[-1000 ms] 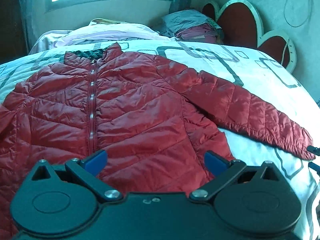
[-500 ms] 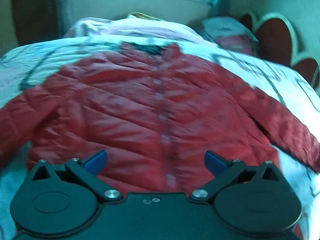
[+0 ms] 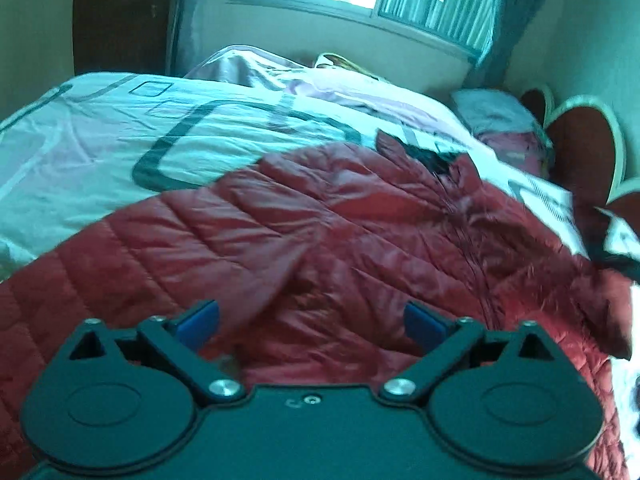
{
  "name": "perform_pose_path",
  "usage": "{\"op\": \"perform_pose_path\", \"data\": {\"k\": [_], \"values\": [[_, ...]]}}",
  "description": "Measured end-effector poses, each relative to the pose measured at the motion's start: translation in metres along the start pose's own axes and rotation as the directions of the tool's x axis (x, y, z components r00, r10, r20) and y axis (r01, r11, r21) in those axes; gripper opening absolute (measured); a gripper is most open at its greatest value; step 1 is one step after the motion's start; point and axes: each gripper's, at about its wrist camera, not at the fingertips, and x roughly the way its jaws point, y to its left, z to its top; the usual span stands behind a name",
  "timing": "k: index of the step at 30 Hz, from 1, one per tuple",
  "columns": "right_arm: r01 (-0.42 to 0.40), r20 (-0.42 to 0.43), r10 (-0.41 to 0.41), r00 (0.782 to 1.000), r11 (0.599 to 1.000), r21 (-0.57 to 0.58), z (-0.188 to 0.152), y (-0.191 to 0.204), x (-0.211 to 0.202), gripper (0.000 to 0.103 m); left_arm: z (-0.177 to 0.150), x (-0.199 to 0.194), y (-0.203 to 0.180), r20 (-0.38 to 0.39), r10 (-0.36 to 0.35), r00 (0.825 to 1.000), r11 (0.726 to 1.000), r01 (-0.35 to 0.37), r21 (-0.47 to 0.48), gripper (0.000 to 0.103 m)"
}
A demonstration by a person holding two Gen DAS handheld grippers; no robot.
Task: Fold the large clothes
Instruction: 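Carry the sleeve cuff with the right tool across the jacket body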
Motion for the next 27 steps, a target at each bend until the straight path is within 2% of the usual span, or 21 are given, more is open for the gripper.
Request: {"op": "perform_pose_path", "data": {"k": [2,6,12,14,15,16,17,18,19,21,23,24,27], "values": [[-0.06,-0.043,0.057,0.997,0.996,-0.062,-0.01,0.042,0.023,0.004,0.002,-0.002,0.016,-0.002,-0.027,1.0,0.999,0.027,-0.026,0.08],[-0.148,-0.12,0.13,0.984,0.977,-0.152,-0.035,0.109,0.06,0.003,0.003,-0.007,0.041,0.012,-0.03,0.999,0.998,0.031,-0.056,0.078],[-0.239,-0.223,0.194,0.955,0.951,-0.198,-0.07,0.158,0.093,0.004,0.006,-0.01,0.059,0.02,-0.039,0.999,0.995,0.04,-0.088,0.078],[-0.225,-0.23,0.169,0.958,0.943,-0.246,-0.079,0.17,0.098,0.004,0.007,-0.007,0.057,0.019,-0.049,0.999,0.995,0.051,-0.086,0.078],[-0.215,-0.226,0.155,0.962,0.939,-0.268,-0.079,0.17,0.094,0.01,0.007,-0.006,0.056,0.016,-0.056,0.998,0.995,0.058,-0.081,0.078],[-0.214,-0.224,0.154,0.962,0.938,-0.274,-0.078,0.171,0.09,0.031,0.007,-0.004,0.053,0.012,-0.067,0.998,0.995,0.068,-0.075,0.078],[-0.224,-0.207,0.172,0.963,0.939,-0.262,-0.078,0.169,0.082,0.045,0.008,0.0,0.047,0.005,-0.082,0.997,0.994,0.082,-0.069,0.078],[-0.215,-0.17,0.176,0.97,0.944,-0.252,-0.077,0.166,0.072,0.065,0.007,0.004,0.042,0.0,-0.094,0.996,0.994,0.094,-0.063,0.078],[-0.197,-0.144,0.164,0.976,0.947,-0.253,-0.075,0.162,0.065,0.068,0.008,0.008,0.035,-0.006,-0.108,0.994,0.993,0.108,-0.054,0.078],[-0.188,-0.126,0.162,0.979,0.956,-0.227,-0.07,0.147,0.052,0.068,0.008,0.017,0.02,-0.016,-0.133,0.991,0.991,0.133,-0.029,0.078],[-0.159,-0.102,0.143,0.985,0.97,-0.181,-0.064,0.125,0.038,0.053,0.01,0.028,0.004,-0.028,-0.157,0.987,0.988,0.157,-0.003,0.078],[-0.135,-0.1,0.121,0.988,0.978,-0.158,-0.061,0.113,0.034,0.041,0.009,0.034,-0.003,-0.034,-0.164,0.986,0.986,0.164,0.008,0.078],[-0.049,-0.071,0.044,0.997,0.996,-0.08,-0.052,0.074,0.019,0.039,0.012,0.057,-0.02,-0.061,-0.18,0.982,0.983,0.182,0.03,0.075]]}}
